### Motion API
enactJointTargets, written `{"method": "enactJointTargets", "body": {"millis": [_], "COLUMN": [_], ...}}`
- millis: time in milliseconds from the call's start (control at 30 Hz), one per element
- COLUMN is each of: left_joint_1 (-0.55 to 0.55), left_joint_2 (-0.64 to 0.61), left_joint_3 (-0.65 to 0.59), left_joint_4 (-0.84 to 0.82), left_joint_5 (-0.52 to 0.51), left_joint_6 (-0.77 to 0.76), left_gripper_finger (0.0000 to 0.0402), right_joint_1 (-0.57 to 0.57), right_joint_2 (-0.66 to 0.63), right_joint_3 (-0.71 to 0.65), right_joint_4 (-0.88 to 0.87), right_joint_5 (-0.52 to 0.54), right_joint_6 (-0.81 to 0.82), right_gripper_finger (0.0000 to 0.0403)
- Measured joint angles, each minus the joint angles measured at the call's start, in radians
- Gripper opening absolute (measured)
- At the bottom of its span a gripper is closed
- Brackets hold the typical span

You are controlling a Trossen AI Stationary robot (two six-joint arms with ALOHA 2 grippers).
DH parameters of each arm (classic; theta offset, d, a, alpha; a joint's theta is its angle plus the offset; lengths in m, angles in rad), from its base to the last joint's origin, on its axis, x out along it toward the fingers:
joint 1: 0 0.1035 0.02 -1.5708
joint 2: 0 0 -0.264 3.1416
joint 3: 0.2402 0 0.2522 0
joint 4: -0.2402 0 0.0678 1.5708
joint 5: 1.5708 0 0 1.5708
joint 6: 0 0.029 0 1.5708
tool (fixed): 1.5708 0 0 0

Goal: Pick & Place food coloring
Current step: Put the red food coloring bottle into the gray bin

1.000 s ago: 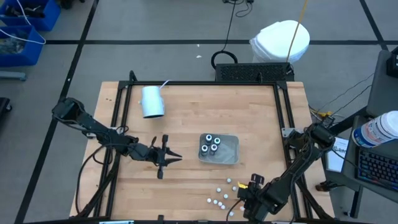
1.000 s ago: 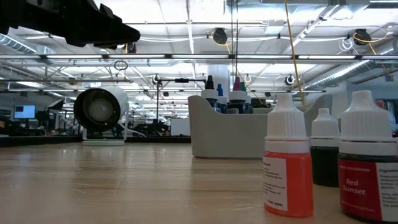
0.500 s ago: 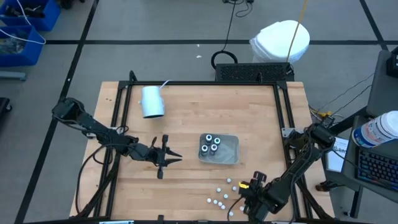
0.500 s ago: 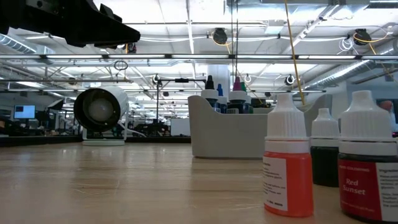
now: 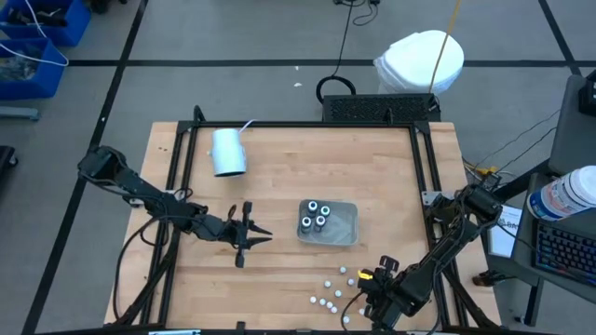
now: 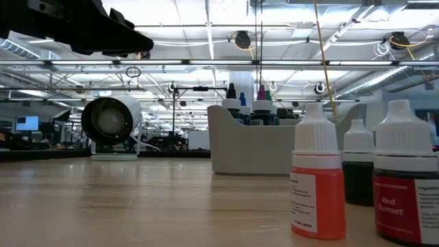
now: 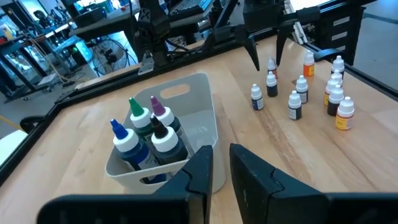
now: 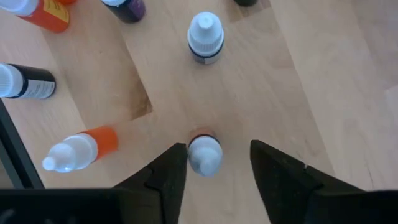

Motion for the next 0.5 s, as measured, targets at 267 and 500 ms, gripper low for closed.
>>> {"method": "enactJointTargets", "body": {"millis": [267,500], "left_joint_1": [0.000,0.000], "left_joint_2": [0.000,0.000], "left_joint_3": [0.000,0.000], "left_joint_4": [0.000,-0.001], "left_joint_5": [0.000,0.000], "left_joint_6": [-0.022,-0.024], "left_gripper_finger": [0.0063,0.0063], "right_joint_1": [0.000,-0.022], "right_joint_2": [-0.001,-0.018], "right_joint_3": [0.000,0.002], "right_joint_4": [0.007,0.026], "right_joint_5": [-0.019,-0.104], "right_joint_6": [-0.002,-0.044], "right_gripper_finger": [0.0066,0.0046]}}
